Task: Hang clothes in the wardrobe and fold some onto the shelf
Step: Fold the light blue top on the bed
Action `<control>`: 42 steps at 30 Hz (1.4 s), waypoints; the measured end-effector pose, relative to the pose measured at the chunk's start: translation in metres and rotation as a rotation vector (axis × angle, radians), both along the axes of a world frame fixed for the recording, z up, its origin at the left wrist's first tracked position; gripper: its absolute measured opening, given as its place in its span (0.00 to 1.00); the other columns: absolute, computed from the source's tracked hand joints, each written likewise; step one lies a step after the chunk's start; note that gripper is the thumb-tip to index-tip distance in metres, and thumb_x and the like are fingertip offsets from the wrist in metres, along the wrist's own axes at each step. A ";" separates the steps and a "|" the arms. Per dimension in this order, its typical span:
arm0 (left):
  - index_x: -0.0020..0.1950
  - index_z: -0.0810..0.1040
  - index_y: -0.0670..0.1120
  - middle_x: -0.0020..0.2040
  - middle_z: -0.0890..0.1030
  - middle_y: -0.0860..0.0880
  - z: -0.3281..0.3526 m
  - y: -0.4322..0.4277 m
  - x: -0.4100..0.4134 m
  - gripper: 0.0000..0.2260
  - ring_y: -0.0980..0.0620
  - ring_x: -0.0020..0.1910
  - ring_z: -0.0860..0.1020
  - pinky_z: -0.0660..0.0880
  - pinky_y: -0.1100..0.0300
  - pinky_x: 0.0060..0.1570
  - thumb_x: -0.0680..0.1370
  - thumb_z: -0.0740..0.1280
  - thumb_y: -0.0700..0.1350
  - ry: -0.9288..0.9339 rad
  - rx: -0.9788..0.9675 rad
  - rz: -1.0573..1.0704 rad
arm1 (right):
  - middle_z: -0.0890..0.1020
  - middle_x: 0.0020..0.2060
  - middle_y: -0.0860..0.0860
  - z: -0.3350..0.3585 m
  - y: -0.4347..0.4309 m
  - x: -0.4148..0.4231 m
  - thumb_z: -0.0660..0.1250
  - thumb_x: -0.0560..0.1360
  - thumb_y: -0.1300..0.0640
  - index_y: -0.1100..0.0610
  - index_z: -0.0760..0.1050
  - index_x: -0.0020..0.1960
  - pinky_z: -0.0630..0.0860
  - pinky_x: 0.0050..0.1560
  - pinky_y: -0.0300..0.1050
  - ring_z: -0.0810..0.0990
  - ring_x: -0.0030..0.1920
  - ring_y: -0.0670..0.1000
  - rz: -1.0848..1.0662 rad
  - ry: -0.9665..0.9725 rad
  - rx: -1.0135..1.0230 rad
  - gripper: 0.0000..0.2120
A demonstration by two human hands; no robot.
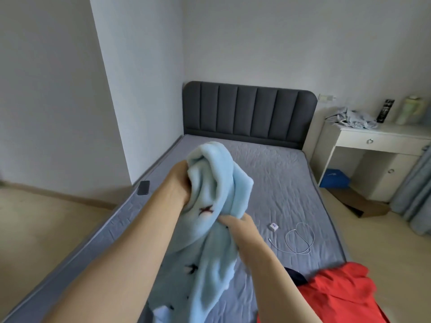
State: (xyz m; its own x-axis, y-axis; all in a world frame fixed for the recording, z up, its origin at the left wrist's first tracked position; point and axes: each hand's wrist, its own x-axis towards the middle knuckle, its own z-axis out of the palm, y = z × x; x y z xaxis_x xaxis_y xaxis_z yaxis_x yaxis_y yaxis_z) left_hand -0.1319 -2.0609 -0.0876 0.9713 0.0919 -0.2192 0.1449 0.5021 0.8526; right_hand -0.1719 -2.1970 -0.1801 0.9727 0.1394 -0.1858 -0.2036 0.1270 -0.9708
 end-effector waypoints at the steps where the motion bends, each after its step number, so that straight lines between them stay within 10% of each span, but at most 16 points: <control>1: 0.33 0.79 0.44 0.23 0.79 0.48 0.003 0.001 -0.003 0.20 0.47 0.30 0.79 0.74 0.67 0.24 0.81 0.56 0.47 -0.035 -0.045 -0.066 | 0.85 0.35 0.50 0.005 0.001 0.002 0.67 0.70 0.63 0.56 0.80 0.46 0.78 0.31 0.41 0.84 0.36 0.50 -0.078 -0.007 0.028 0.06; 3: 0.48 0.83 0.44 0.44 0.84 0.45 -0.004 0.005 -0.006 0.20 0.49 0.43 0.83 0.79 0.58 0.44 0.78 0.59 0.57 -0.063 0.008 -0.114 | 0.85 0.36 0.51 0.015 -0.001 0.005 0.65 0.73 0.63 0.53 0.79 0.45 0.78 0.32 0.41 0.83 0.36 0.50 -0.209 -0.014 0.132 0.07; 6: 0.73 0.59 0.54 0.69 0.69 0.54 -0.029 0.008 -0.013 0.36 0.52 0.65 0.71 0.66 0.51 0.67 0.69 0.70 0.59 -0.145 0.386 -0.282 | 0.82 0.38 0.52 0.026 -0.004 0.008 0.64 0.75 0.60 0.53 0.76 0.46 0.76 0.28 0.37 0.81 0.36 0.48 -0.342 0.056 0.265 0.03; 8: 0.72 0.57 0.60 0.64 0.72 0.57 -0.044 0.002 -0.025 0.40 0.53 0.61 0.73 0.72 0.54 0.61 0.66 0.75 0.53 -0.114 0.630 -0.465 | 0.81 0.41 0.55 0.034 -0.006 0.007 0.64 0.76 0.57 0.56 0.75 0.50 0.77 0.32 0.41 0.81 0.38 0.51 -0.373 0.132 0.362 0.04; 12: 0.63 0.73 0.48 0.51 0.82 0.45 -0.058 0.000 -0.027 0.17 0.47 0.45 0.81 0.78 0.53 0.48 0.74 0.70 0.42 0.001 0.633 -0.420 | 0.83 0.46 0.61 0.042 -0.010 -0.001 0.64 0.75 0.53 0.61 0.75 0.57 0.80 0.43 0.51 0.83 0.46 0.58 -0.218 0.129 0.442 0.15; 18: 0.47 0.78 0.42 0.31 0.82 0.45 -0.050 -0.005 -0.017 0.06 0.51 0.26 0.80 0.77 0.62 0.26 0.76 0.62 0.35 0.048 0.215 -0.271 | 0.73 0.61 0.51 0.048 -0.020 -0.008 0.66 0.73 0.46 0.44 0.59 0.72 0.76 0.53 0.52 0.76 0.58 0.54 0.037 0.054 -0.147 0.30; 22: 0.56 0.76 0.43 0.40 0.83 0.43 -0.048 -0.007 -0.010 0.09 0.48 0.34 0.80 0.77 0.61 0.31 0.77 0.64 0.37 0.034 0.189 -0.135 | 0.76 0.58 0.54 0.048 -0.026 -0.006 0.69 0.72 0.59 0.47 0.65 0.68 0.79 0.51 0.52 0.79 0.53 0.55 -0.025 0.018 -0.305 0.27; 28: 0.50 0.76 0.48 0.43 0.76 0.50 -0.052 -0.006 -0.009 0.05 0.46 0.47 0.76 0.71 0.55 0.48 0.77 0.64 0.47 -0.291 1.185 0.246 | 0.79 0.45 0.62 0.044 -0.023 0.004 0.66 0.72 0.65 0.64 0.72 0.50 0.78 0.47 0.54 0.77 0.42 0.56 -0.268 0.081 -0.164 0.08; 31: 0.45 0.77 0.54 0.42 0.73 0.52 -0.045 -0.009 -0.018 0.04 0.52 0.45 0.73 0.69 0.58 0.48 0.75 0.66 0.53 -0.609 1.116 -0.093 | 0.72 0.38 0.57 0.042 -0.019 0.009 0.62 0.71 0.68 0.71 0.71 0.45 0.69 0.38 0.46 0.69 0.38 0.53 -0.329 0.132 -0.081 0.05; 34: 0.61 0.72 0.59 0.56 0.67 0.51 -0.051 -0.006 -0.023 0.21 0.54 0.58 0.68 0.64 0.62 0.61 0.71 0.72 0.53 -0.531 1.286 -0.603 | 0.68 0.34 0.55 0.043 -0.019 0.014 0.57 0.71 0.69 0.69 0.71 0.42 0.64 0.34 0.42 0.66 0.34 0.51 -0.352 0.158 -0.094 0.05; 39: 0.68 0.49 0.69 0.70 0.54 0.58 -0.058 0.006 -0.025 0.44 0.50 0.69 0.60 0.66 0.51 0.65 0.63 0.75 0.50 -0.472 1.723 -0.740 | 0.73 0.35 0.56 0.041 -0.027 0.019 0.60 0.72 0.67 0.65 0.74 0.49 0.70 0.41 0.45 0.72 0.39 0.55 -0.390 0.249 -0.125 0.08; 42: 0.71 0.54 0.64 0.74 0.48 0.57 -0.067 -0.004 -0.027 0.41 0.51 0.70 0.58 0.62 0.53 0.67 0.65 0.74 0.52 -0.645 1.830 -0.567 | 0.76 0.38 0.58 0.040 -0.027 0.023 0.62 0.72 0.66 0.62 0.73 0.45 0.74 0.49 0.49 0.75 0.45 0.57 -0.395 0.280 -0.133 0.03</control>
